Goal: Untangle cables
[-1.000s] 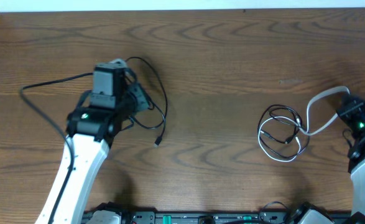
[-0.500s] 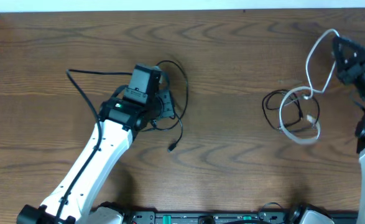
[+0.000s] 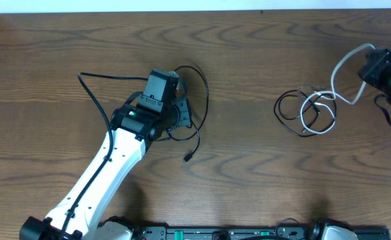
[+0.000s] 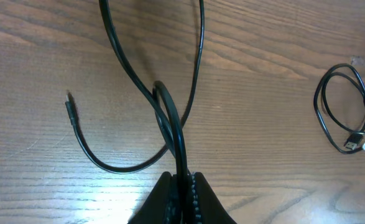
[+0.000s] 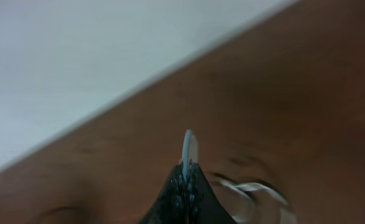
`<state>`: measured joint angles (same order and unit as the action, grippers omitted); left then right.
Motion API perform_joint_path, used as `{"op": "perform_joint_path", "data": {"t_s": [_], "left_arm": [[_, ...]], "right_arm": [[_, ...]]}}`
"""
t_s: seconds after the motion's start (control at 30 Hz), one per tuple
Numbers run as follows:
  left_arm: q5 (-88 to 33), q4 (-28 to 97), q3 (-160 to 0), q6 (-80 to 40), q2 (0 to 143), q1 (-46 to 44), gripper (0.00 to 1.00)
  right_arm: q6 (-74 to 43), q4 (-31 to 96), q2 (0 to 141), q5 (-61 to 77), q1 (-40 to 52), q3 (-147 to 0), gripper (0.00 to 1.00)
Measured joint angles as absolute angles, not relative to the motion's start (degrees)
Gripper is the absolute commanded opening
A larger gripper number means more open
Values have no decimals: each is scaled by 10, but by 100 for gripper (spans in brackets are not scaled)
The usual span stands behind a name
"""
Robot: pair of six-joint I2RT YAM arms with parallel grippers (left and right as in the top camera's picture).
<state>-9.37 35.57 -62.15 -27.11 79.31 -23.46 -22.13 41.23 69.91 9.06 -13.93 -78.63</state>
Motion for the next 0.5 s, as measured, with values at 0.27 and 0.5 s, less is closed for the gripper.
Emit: {"op": "perform_joint_path", "data": {"t_s": [0.27,0.5], "left_arm": [[-94,356,-622,-271,793,-235,7],[-94,356,-622,-271,793,-235,7]], "right_arm": [[-179,515,705,-169,-139,-787,1],[-138,534,709,-200,-139,-838,1]]}}
